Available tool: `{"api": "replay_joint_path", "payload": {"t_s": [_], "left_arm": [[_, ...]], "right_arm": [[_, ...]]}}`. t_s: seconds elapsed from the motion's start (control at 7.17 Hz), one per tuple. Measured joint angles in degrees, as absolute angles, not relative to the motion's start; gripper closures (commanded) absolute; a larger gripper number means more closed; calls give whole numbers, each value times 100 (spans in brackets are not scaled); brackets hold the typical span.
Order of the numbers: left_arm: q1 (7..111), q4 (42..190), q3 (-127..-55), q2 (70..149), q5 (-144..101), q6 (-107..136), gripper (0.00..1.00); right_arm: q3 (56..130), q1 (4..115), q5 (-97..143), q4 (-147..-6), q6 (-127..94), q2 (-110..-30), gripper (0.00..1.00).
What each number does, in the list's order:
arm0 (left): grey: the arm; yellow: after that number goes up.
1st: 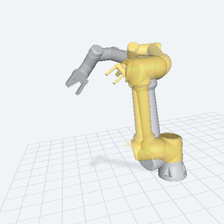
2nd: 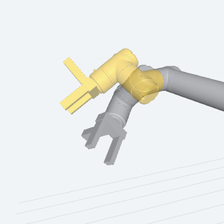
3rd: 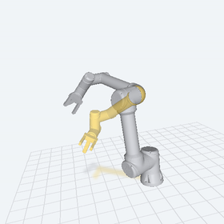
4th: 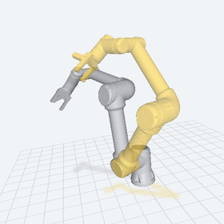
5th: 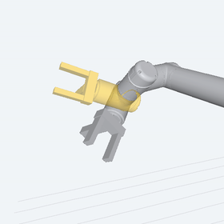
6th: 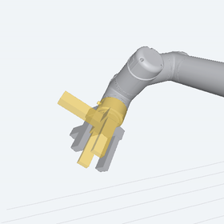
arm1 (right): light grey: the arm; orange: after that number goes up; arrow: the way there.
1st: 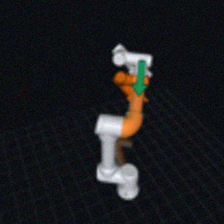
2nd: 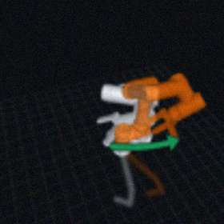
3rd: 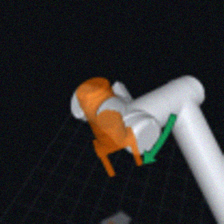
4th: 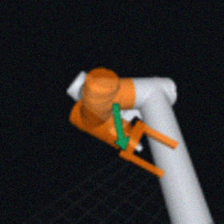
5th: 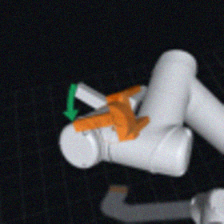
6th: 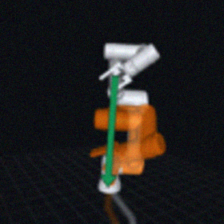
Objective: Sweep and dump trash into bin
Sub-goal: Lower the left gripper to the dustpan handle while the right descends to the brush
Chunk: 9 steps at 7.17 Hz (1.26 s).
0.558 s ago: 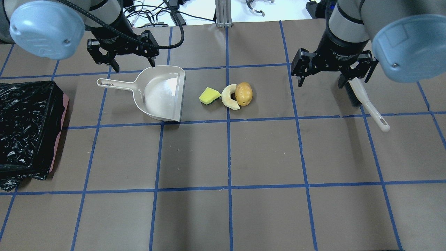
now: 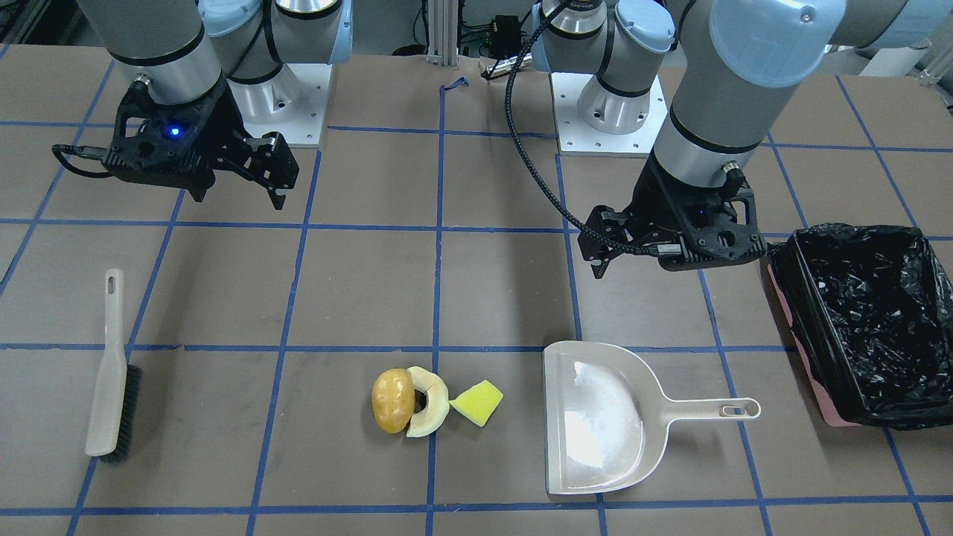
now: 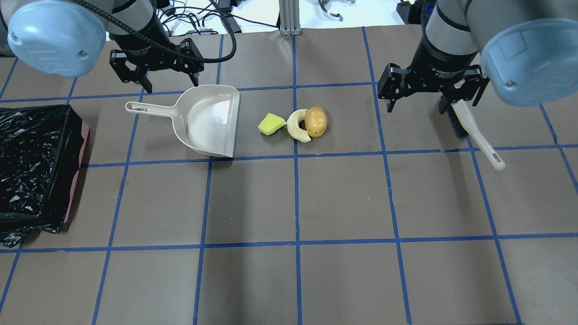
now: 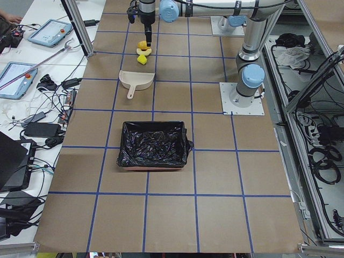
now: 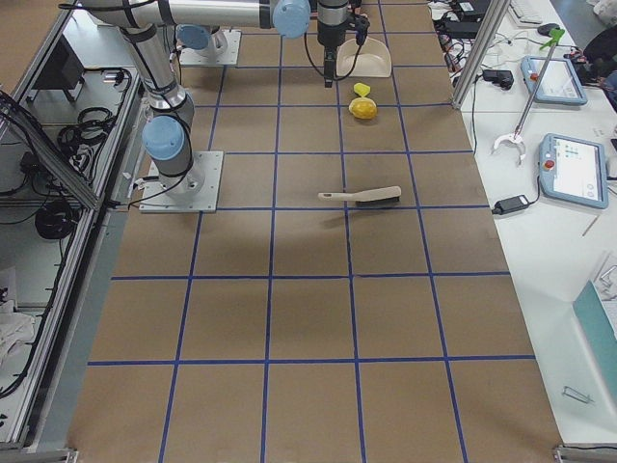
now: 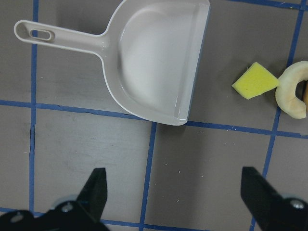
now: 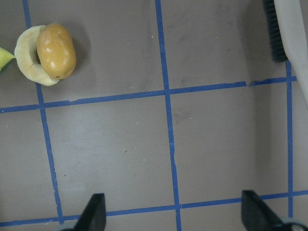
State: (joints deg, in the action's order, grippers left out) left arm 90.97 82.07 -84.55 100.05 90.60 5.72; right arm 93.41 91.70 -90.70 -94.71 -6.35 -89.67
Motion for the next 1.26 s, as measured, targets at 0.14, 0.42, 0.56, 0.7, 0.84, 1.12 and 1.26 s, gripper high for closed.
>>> {"api": "replay_joint_path", "payload": {"t_s": [0.14,0.42,0.56,0.7,0.84,1.12,1.26], "left_arm": [[9003,7998,-8455,10106,9077,-166,0],[8663,7530,-8454,10395,9217,-1986,0],[8480,7449,-8450,10521,9253,-2750,0],[8327,7391,-8448,10654,9270,-3547,0],[8146,7329,-8443,10815,9269,-4445,0],[7794,7263,-8439,11151,9230,-6350,0],[7739,7248,-8438,11292,9241,-7084,0]], "right_arm": [[9354,9051,-9093,-9504,-399,-8874,0],[9396,8514,-9129,-9517,126,-8619,1],[9414,8231,-9188,-9550,521,-8447,3],[9429,7979,-9299,-9619,868,-8254,4],[9461,7739,-9450,-9776,1259,-8025,4],[9719,7248,-9624,-10453,2161,-7622,4],[9928,7060,-9649,-10869,2599,-7456,4]]}}
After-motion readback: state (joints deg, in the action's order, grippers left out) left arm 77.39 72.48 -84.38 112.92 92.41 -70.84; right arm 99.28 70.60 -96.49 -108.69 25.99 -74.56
